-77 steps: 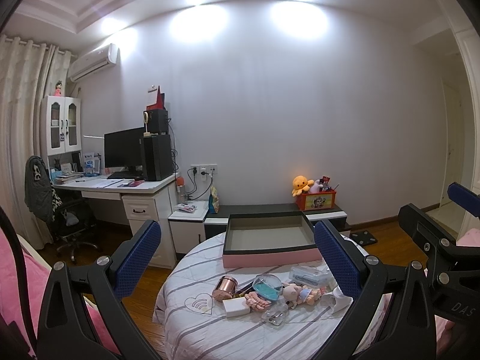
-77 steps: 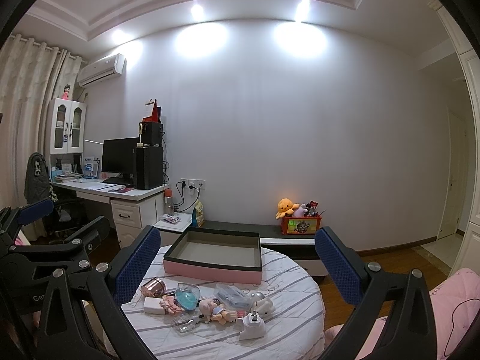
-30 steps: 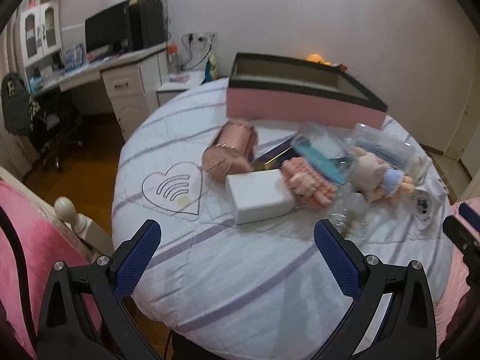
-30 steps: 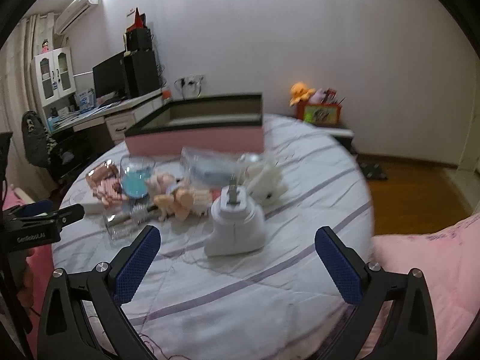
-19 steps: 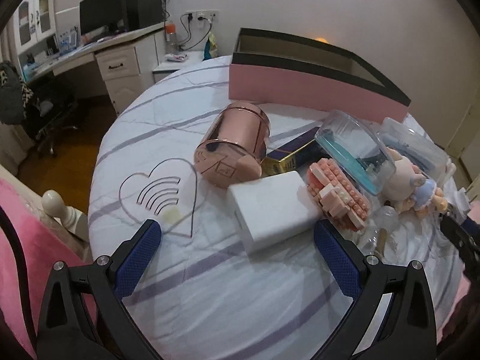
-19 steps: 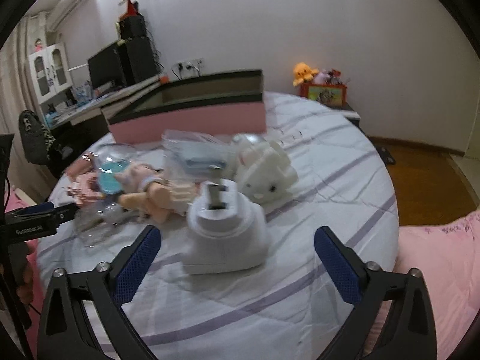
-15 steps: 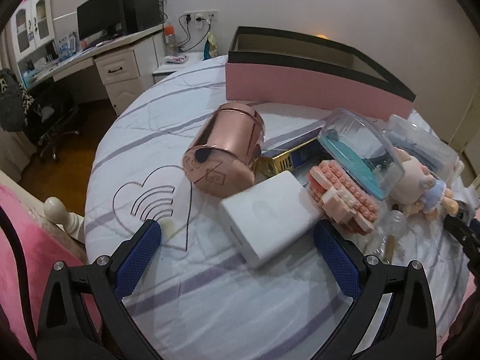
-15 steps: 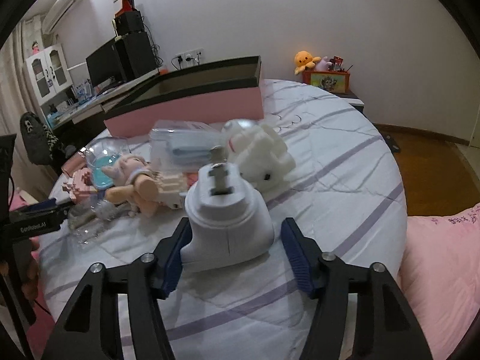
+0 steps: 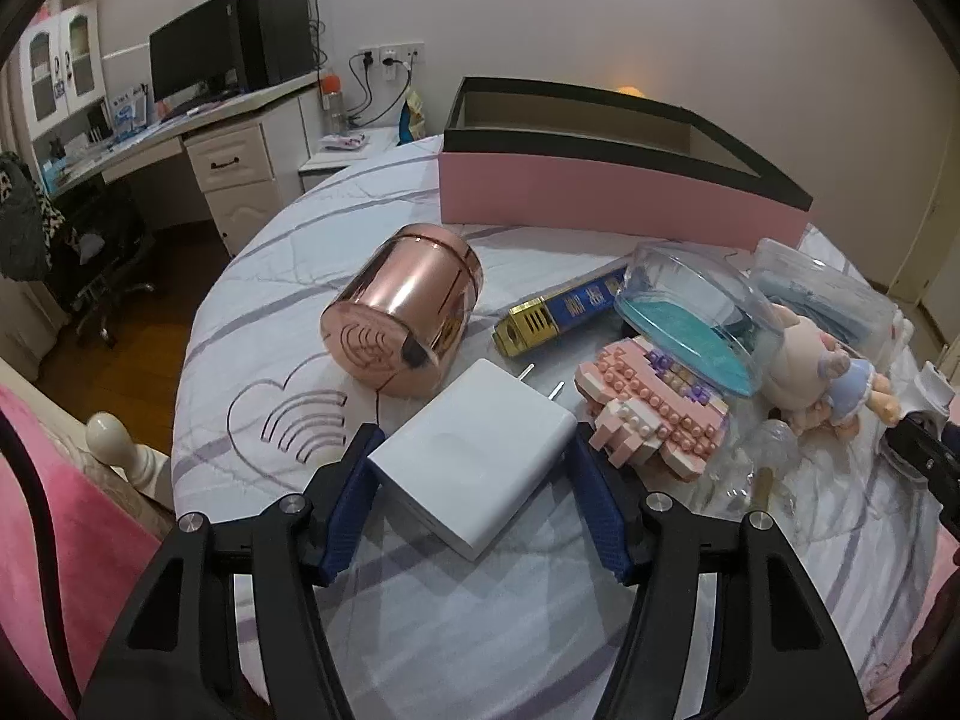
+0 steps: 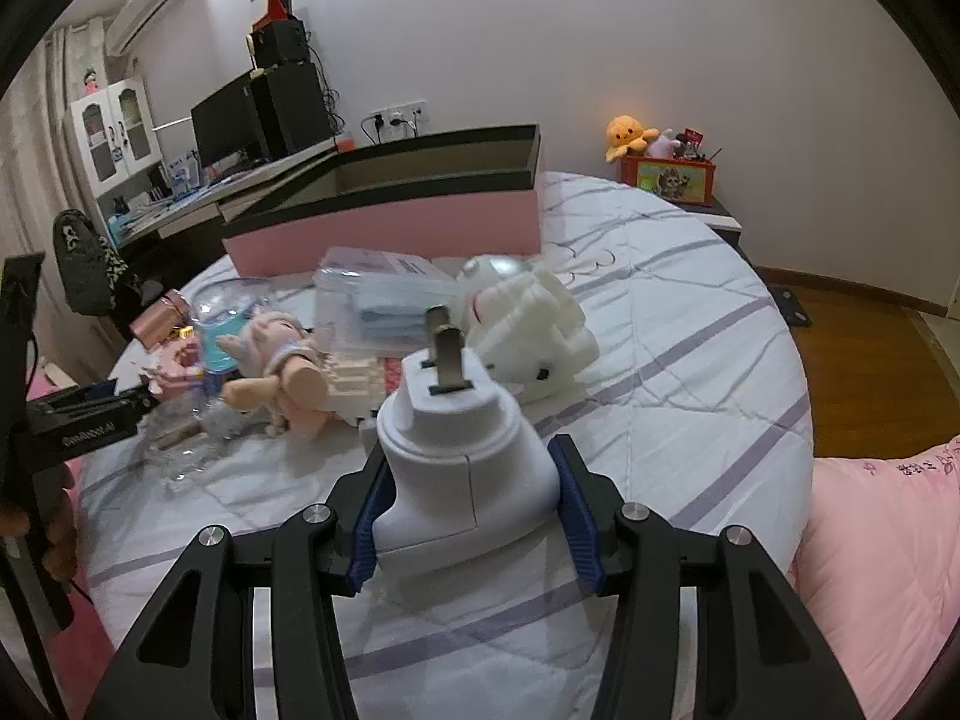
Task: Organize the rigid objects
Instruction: 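Grasp the white charger with the left tool while the right grasps the white plug adapter, then carry charger and adapter into the pink box and open both tools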
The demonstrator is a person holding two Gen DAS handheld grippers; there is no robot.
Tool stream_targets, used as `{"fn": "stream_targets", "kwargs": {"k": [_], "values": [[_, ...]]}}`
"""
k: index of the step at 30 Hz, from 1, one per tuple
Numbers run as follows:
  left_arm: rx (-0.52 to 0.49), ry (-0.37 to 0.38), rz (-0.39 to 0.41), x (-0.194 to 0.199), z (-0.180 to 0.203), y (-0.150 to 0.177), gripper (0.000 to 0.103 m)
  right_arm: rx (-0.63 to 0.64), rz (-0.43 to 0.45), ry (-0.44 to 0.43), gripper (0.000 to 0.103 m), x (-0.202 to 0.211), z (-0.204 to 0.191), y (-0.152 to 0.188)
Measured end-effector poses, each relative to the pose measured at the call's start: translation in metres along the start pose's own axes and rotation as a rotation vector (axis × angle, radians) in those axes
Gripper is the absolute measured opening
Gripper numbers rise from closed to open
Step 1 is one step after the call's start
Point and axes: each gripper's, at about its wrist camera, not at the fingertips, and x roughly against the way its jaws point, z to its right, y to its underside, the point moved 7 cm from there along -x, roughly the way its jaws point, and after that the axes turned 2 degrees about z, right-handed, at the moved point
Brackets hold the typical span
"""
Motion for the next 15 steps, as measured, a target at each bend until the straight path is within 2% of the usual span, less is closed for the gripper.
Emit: {"fn": "stream_targets", "kwargs": {"k": [8, 15], "values": [[0.073, 0.075, 0.008, 0.021, -0.008, 0.004, 0.063, 0.018, 0.034, -0.017, 0.051, 0.012, -0.009, -0.008], [0.024, 0.079, 0.070, 0.048, 0.006, -0.009, 0.063, 0.027, 0.083, -0.032, 0.051, 0.022, -0.014, -0.024]]}}
